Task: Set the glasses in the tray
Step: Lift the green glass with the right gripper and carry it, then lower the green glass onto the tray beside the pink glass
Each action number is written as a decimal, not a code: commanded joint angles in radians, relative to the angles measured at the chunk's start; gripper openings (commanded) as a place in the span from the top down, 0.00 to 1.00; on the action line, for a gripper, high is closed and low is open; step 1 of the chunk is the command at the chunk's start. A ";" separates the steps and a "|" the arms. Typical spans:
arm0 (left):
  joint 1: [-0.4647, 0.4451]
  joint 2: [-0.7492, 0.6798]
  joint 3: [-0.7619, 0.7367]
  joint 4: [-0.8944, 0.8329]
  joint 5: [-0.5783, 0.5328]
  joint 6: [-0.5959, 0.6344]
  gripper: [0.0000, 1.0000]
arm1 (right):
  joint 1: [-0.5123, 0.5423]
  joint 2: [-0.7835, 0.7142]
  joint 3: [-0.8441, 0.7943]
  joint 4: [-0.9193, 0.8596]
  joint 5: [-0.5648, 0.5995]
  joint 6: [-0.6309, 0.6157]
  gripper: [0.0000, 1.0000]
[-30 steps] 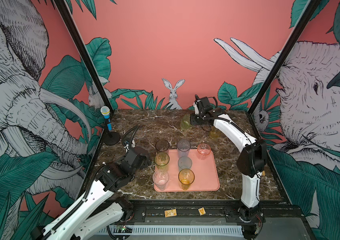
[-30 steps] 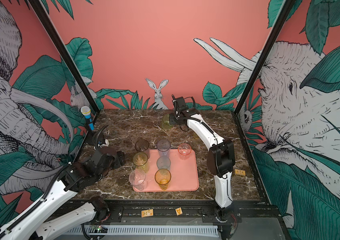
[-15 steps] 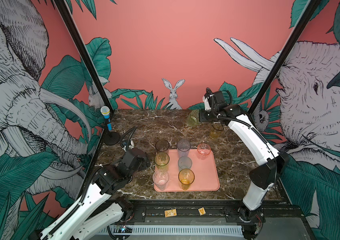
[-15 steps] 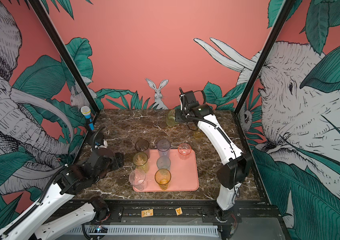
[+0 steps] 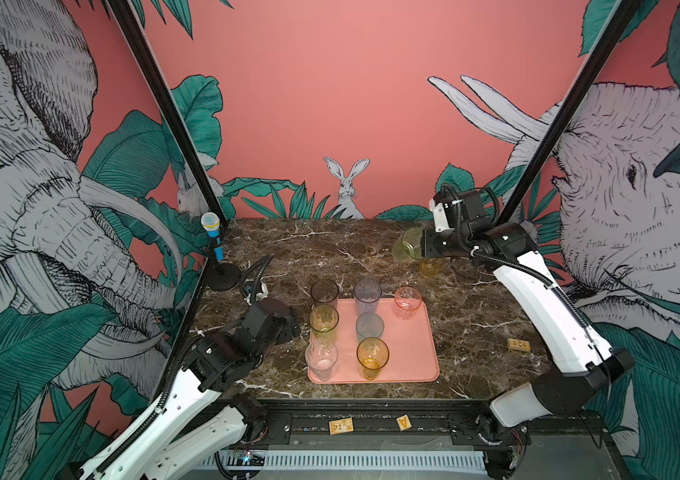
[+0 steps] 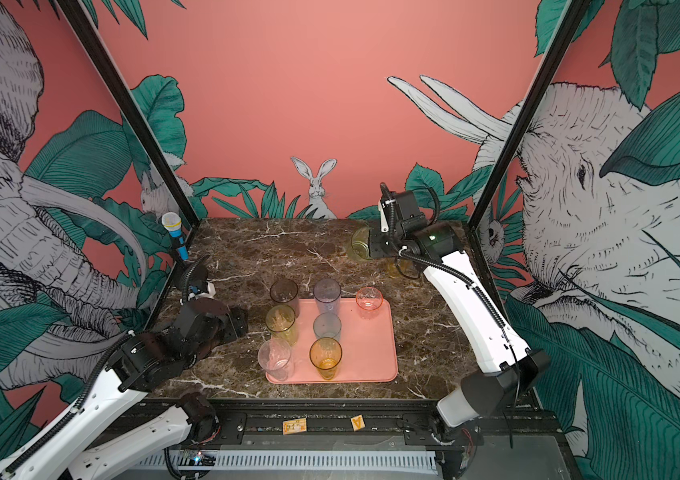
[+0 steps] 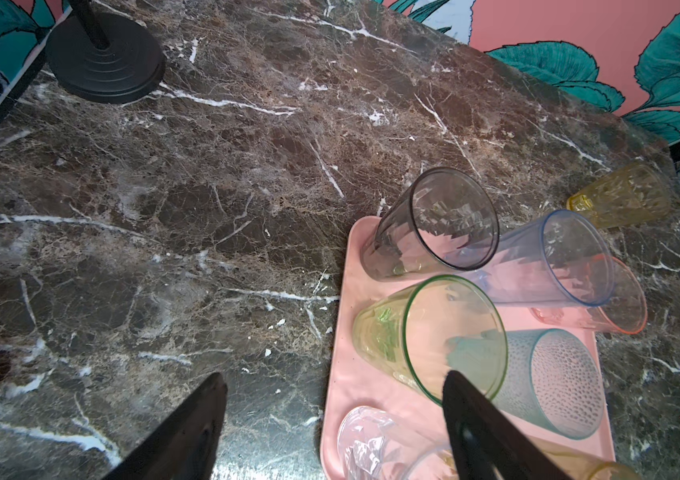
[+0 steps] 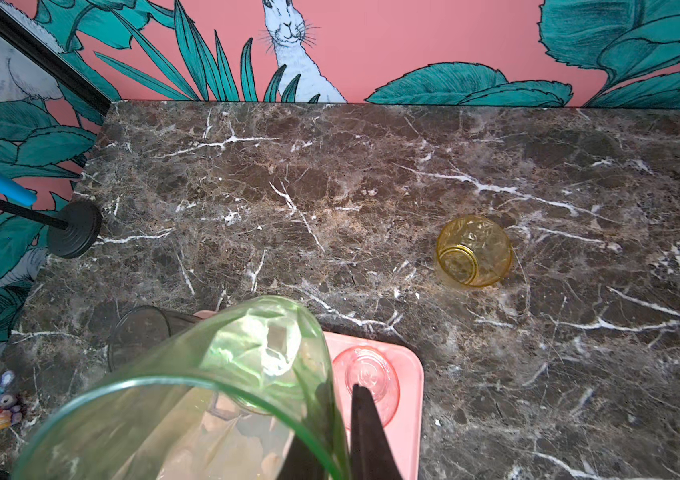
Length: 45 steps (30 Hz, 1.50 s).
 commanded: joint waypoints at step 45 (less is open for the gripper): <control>0.003 0.005 -0.032 -0.024 0.008 -0.040 0.17 | 0.116 -0.411 -0.674 -0.029 0.056 0.085 1.00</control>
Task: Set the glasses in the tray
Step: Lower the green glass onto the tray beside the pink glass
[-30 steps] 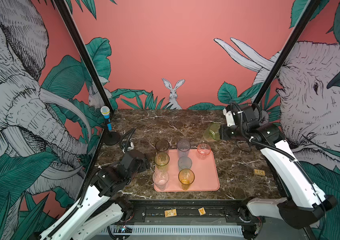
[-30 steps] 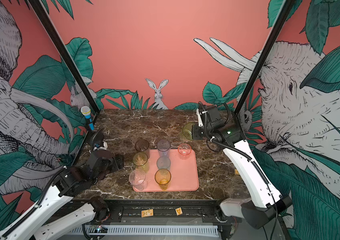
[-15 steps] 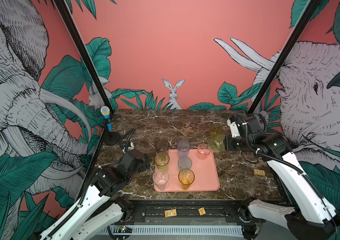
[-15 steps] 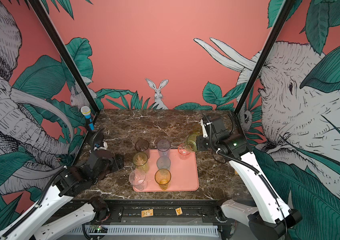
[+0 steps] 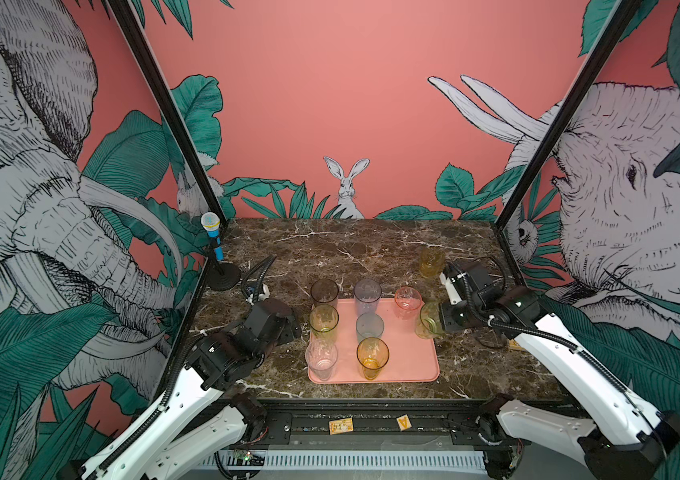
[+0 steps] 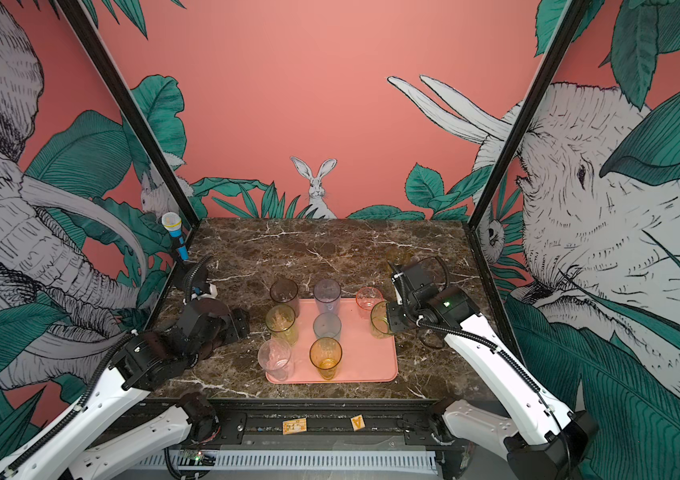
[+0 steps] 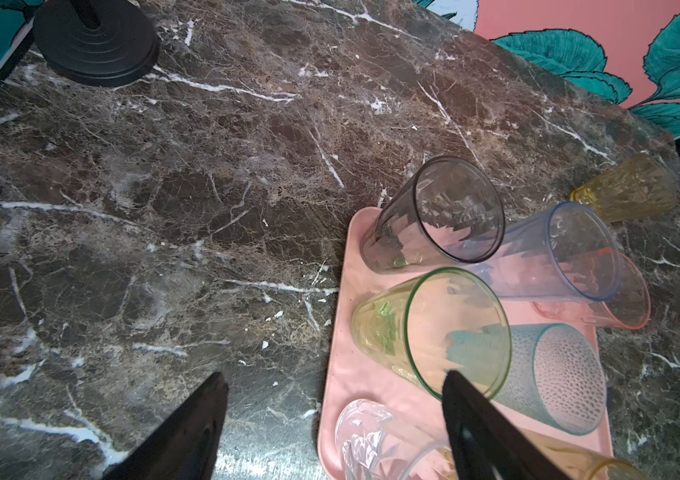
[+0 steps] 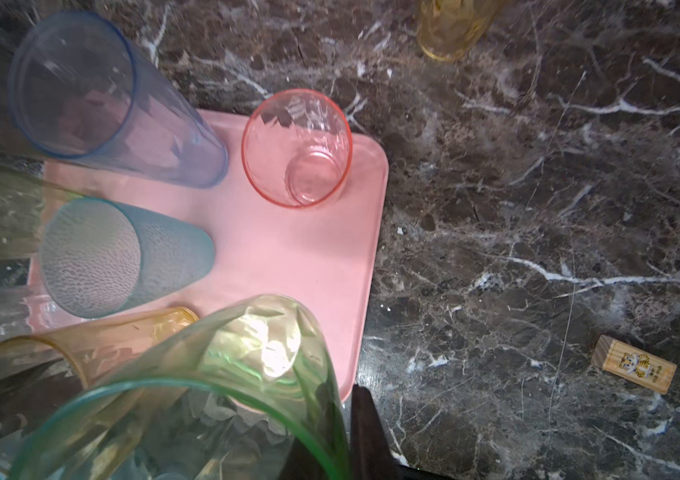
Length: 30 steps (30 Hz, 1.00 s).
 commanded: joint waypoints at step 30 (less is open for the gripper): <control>0.003 -0.024 -0.047 -0.039 -0.004 -0.039 0.17 | 0.088 0.107 -0.258 0.333 0.074 0.100 1.00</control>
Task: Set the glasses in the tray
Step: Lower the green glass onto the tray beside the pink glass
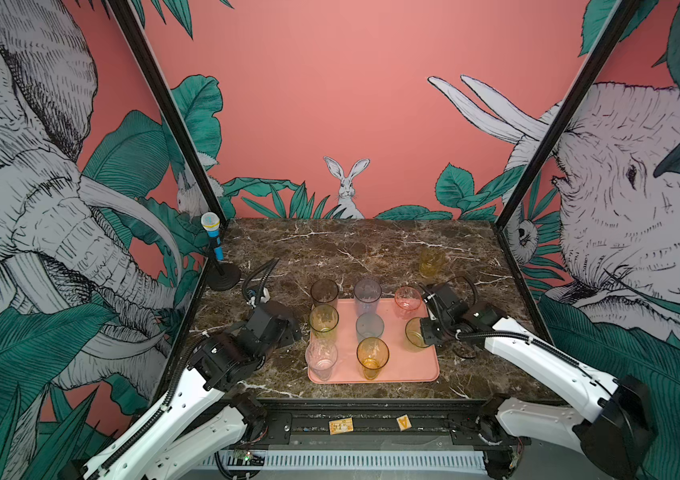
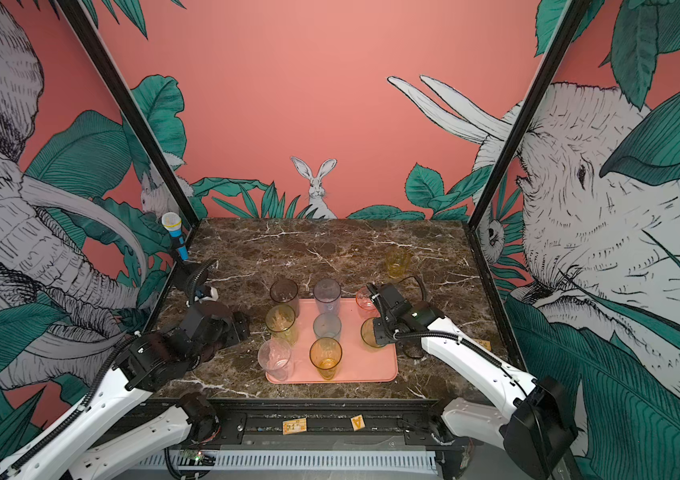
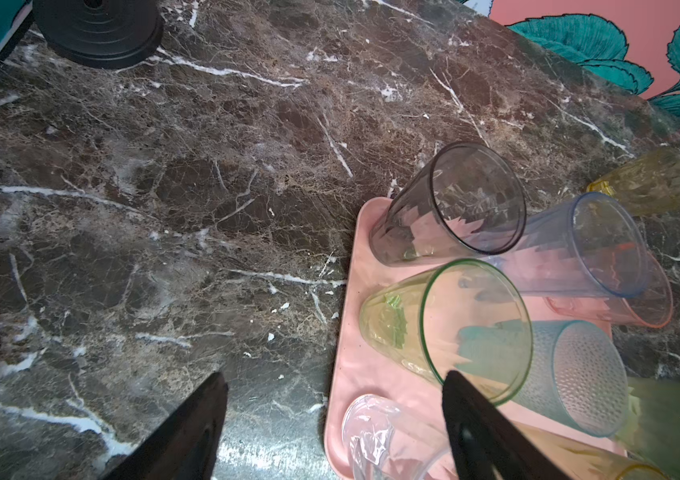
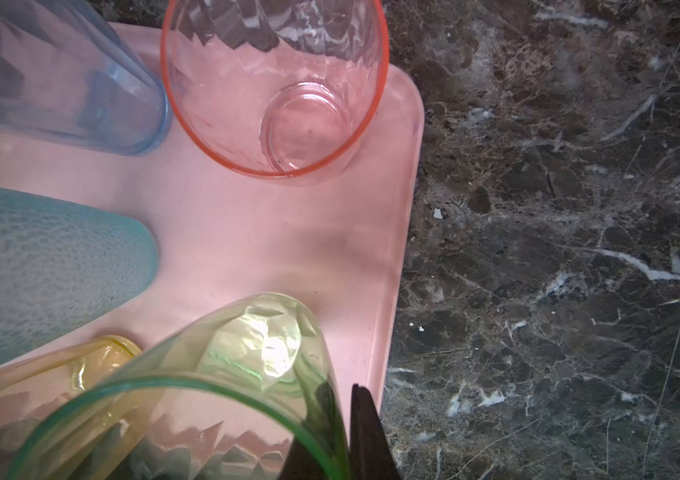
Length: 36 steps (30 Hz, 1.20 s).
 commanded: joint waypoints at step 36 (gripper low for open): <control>0.004 -0.019 -0.037 -0.035 -0.004 -0.032 0.17 | 0.007 0.167 -0.002 0.137 0.031 0.000 1.00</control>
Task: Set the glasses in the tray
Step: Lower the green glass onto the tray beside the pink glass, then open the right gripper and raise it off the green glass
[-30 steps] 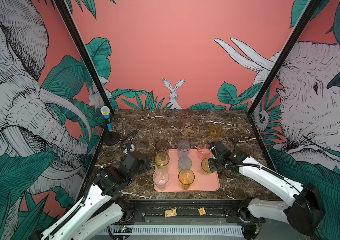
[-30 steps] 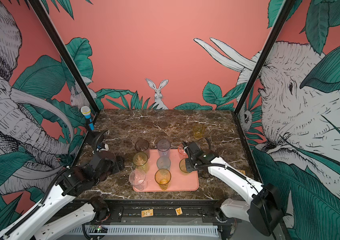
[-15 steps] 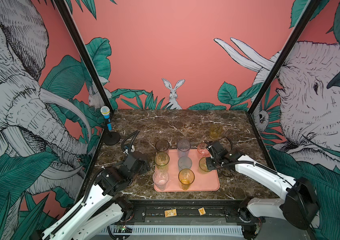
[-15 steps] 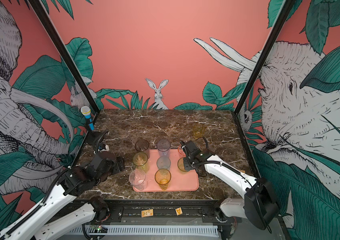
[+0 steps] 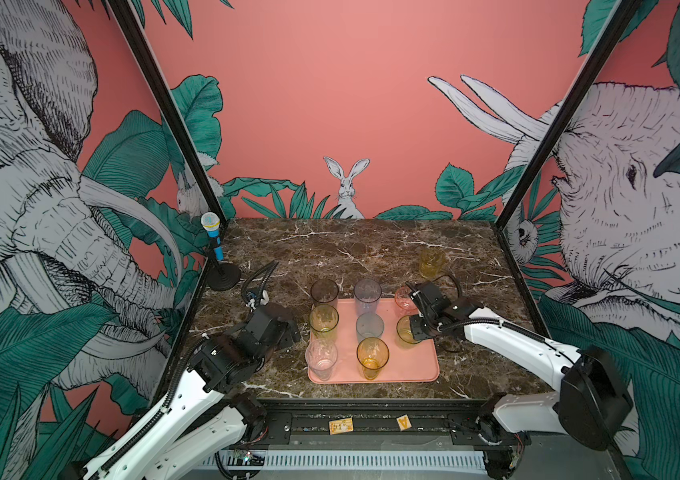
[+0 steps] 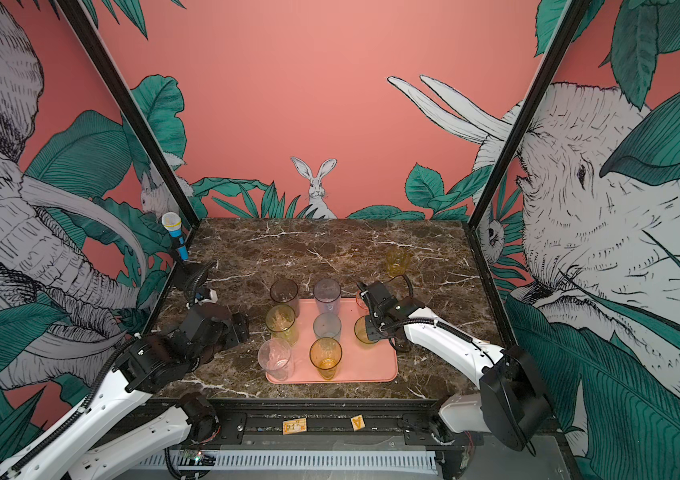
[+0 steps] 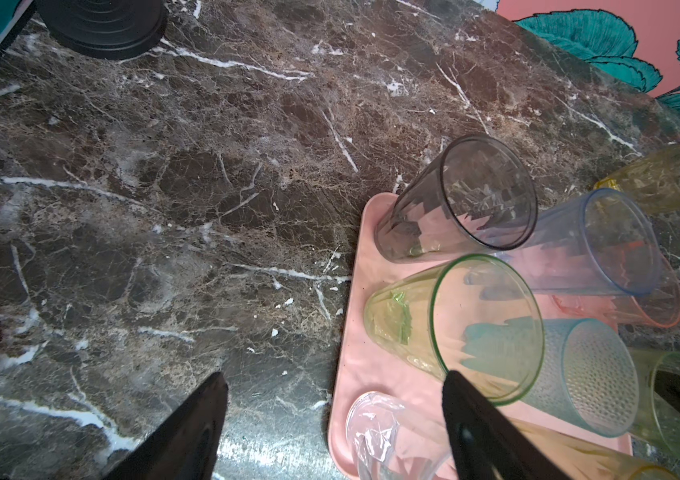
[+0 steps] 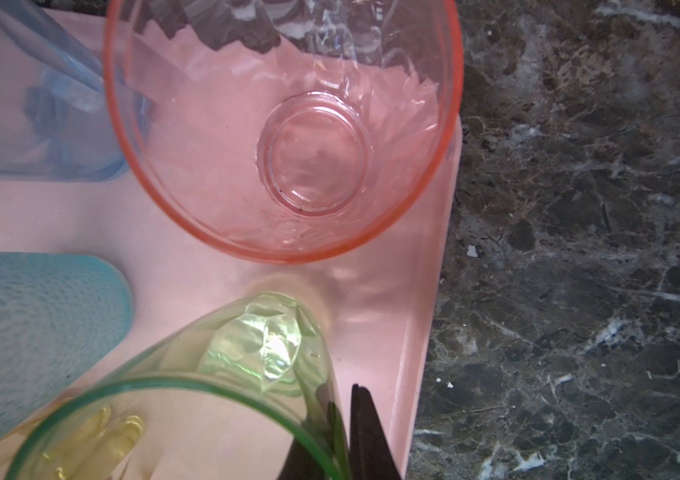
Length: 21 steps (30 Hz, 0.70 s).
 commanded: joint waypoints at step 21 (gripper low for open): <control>0.003 -0.013 -0.015 -0.032 -0.011 -0.013 0.17 | 0.007 0.016 0.048 -0.028 0.024 -0.001 0.65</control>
